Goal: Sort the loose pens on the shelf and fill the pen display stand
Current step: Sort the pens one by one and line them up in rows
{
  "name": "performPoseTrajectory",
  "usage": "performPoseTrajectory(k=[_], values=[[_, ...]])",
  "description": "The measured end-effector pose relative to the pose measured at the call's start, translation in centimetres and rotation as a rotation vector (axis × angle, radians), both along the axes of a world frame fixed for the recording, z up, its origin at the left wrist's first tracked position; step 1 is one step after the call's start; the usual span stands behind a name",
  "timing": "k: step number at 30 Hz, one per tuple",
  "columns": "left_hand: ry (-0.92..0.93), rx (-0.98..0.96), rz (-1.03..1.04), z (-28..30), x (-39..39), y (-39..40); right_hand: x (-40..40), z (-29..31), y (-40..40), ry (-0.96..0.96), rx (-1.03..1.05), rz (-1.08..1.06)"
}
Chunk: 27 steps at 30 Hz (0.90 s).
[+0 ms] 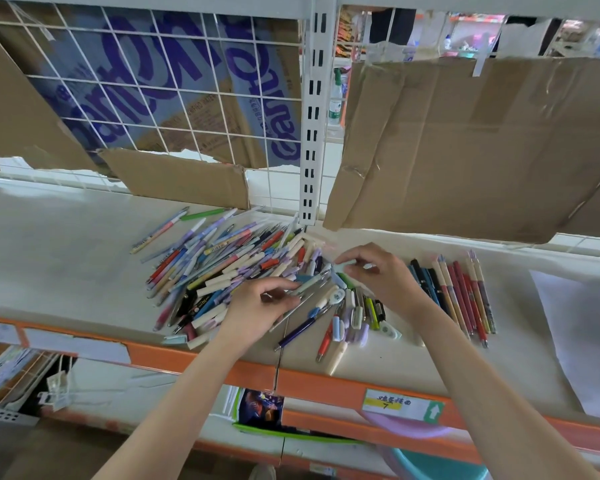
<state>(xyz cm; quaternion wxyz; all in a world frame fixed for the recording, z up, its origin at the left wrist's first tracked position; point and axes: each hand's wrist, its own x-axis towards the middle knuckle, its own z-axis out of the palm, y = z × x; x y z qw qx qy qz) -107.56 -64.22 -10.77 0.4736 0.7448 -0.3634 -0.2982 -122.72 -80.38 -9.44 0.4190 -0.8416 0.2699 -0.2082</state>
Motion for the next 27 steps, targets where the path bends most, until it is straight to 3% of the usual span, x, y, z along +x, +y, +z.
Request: performPoseTrajectory(k=[10, 12, 16, 19, 24, 27], values=[[0.007, 0.004, -0.047, 0.5, -0.3, 0.0, -0.1, 0.4, 0.5, 0.043, 0.074, 0.116], [0.045, -0.005, -0.055, 0.6, -0.5, 0.0, 0.1, 0.4, 0.8, -0.03, 0.182, 0.109], [0.374, -0.07, -0.113, 0.8, -0.8, 0.0, 0.3, 0.4, 1.5, -0.292, 0.57, 0.05], [0.594, -0.101, -0.156, 0.9, -1.1, -0.2, 0.7, 0.3, 2.0, -0.385, 0.745, 0.022], [0.828, -0.102, -0.129, 1.0, -1.3, -0.6, 1.1, 0.1, 2.3, -0.473, 0.817, 0.024], [0.857, -0.085, -0.109, 1.0, -1.1, -0.7, 1.3, 0.1, 2.1, -0.442, 0.794, 0.002]])
